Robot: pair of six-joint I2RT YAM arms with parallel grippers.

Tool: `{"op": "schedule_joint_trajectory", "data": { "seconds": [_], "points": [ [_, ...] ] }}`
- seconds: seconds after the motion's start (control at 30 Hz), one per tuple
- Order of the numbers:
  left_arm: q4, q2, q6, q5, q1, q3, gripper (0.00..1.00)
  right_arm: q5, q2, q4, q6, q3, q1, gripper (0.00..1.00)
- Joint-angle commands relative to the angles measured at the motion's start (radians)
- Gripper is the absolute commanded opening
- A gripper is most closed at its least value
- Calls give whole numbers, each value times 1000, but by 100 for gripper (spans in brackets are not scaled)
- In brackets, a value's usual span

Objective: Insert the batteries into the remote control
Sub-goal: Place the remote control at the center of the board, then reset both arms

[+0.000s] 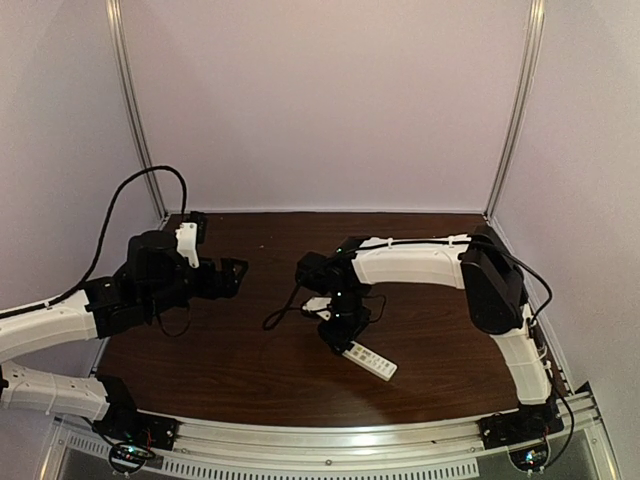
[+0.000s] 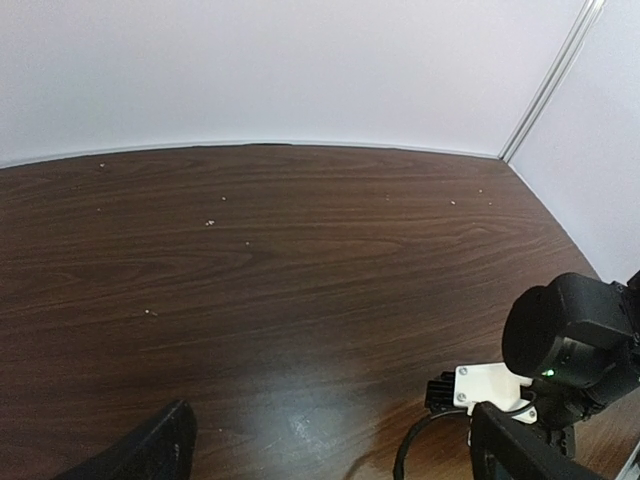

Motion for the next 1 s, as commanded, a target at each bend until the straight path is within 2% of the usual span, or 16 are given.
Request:
{"op": "schedule_joint_trajectory", "data": {
  "seconds": [0.0,0.2,0.43,0.77,0.97],
  "points": [
    [26,-1,16,-13,6,-7,97,5,10,47,5,1,12,53],
    [-8,13,11,18,11,29,97,-2,-23,77,15,-2,15,65],
    [-171,117,11,47,34,228,97,-1,-208,211,68,-96,-12,82],
    [-319,260,137,50,59,487,97,-40,-616,518,144,-452,-198,99],
    [-330,365,119,158,153,522,97,-105,-884,750,217,-734,-368,100]
  ]
}}
